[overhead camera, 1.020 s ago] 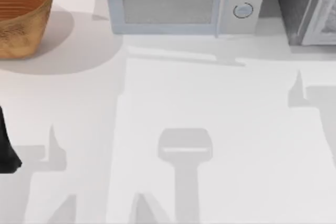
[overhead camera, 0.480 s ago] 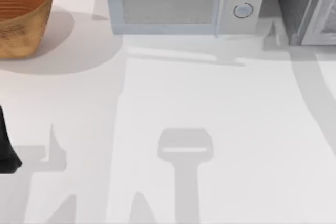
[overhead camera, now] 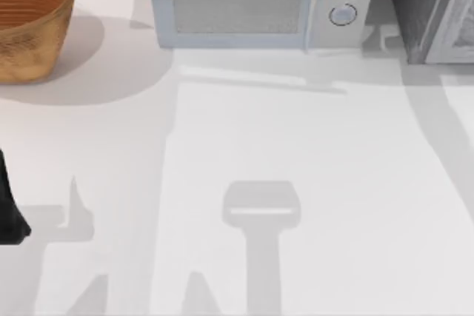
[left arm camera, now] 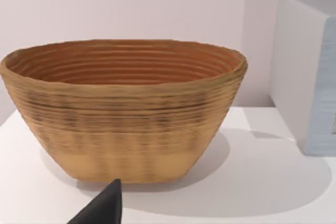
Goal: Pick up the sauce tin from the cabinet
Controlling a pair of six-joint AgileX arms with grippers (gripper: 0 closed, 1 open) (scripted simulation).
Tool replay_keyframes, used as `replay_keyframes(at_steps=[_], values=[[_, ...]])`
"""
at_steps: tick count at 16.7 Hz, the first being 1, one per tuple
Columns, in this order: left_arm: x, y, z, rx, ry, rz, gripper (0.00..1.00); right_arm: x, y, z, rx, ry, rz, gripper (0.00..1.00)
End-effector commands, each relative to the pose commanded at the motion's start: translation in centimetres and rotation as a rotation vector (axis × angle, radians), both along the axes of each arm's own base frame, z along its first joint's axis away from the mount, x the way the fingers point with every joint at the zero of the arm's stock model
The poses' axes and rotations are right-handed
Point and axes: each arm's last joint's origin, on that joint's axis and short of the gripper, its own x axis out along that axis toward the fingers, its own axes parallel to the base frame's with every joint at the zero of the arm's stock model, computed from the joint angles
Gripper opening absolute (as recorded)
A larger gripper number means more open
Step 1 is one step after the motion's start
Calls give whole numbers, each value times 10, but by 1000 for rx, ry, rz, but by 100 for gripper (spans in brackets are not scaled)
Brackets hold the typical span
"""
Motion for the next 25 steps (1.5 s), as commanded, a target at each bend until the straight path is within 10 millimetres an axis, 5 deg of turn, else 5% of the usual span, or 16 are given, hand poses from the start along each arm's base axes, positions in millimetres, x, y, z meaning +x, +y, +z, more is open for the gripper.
replay_keyframes(at_steps=[5, 11, 17, 25], values=[[0, 0, 0, 0, 0, 0, 100, 4, 8, 0, 3, 2, -7, 100], [0, 0, 0, 0, 0, 0, 100, 11, 65, -1, 5, 3, -11, 100], [0, 0, 0, 0, 0, 0, 100, 12, 68, -2, 4, 5, -11, 100], [0, 0, 0, 0, 0, 0, 100, 71, 69, -2, 5, 4, -10, 100]])
